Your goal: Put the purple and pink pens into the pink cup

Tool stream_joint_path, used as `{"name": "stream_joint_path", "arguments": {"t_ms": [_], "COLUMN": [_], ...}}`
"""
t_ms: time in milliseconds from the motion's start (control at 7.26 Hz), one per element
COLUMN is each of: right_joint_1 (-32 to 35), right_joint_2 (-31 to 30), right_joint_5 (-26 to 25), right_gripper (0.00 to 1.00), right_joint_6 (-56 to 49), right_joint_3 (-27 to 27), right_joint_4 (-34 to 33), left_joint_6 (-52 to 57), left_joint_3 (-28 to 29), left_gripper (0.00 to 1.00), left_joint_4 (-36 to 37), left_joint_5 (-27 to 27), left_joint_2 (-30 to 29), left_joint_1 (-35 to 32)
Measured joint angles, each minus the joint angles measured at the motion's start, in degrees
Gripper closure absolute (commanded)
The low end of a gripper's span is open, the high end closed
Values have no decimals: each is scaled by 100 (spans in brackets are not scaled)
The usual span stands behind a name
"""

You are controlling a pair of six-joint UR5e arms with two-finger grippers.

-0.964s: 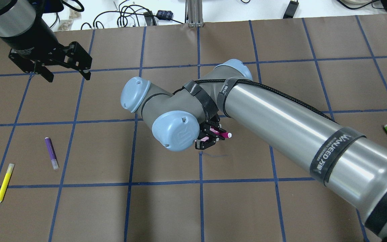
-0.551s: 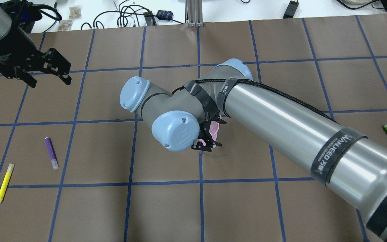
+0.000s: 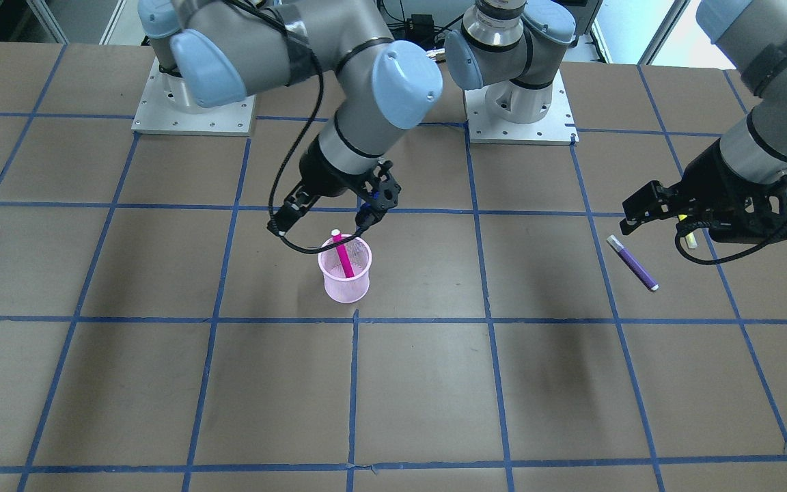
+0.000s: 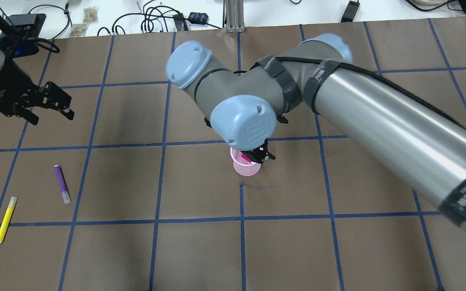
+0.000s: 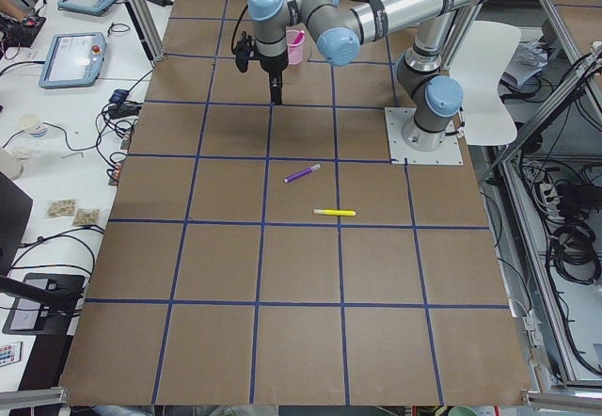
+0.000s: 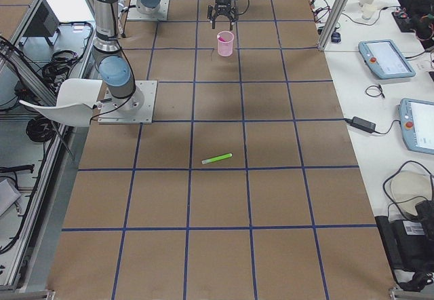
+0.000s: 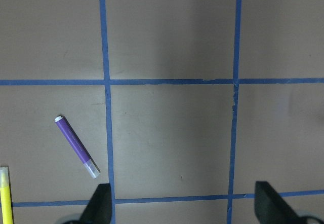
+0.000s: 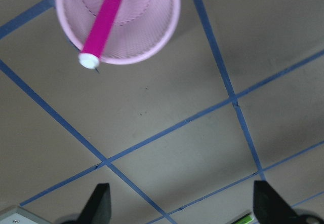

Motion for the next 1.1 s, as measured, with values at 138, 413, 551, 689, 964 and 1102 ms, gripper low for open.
{"name": "stream_joint_path", "arguments": {"t_ms": [138,413,551,689,964,1102], "right_joint_1": [-492,-1490,-1961,-2383,-2875,-2932], "right_joint_2": [-308,-840,-1048,-1218,-1372,-1408], "right_joint_5": [353,884,1082,1349,1872,2038], "right_gripper": [0,0,0,0,0,0], "right_joint_6": [8,57,68,157,937,1533], "right_joint_3": [3,-2,-11,-5,17,65], "right_joint_4": [5,92,139,158,148,129], "left_joint_6": [29,-1,-17,-54,-457,-701], "left_joint_3": [-204,-339,-360,-374,-418,-535], "left_gripper": [0,0,0,0,0,0], "left_joint_4": [269,463,561,685,972,1194], "left_joint_5": [32,251,362,419,451,454], "left_joint_2": [-84,-294,-424,-574,-878,-981], "left_joint_1": [127,336,442,571,809,860]}}
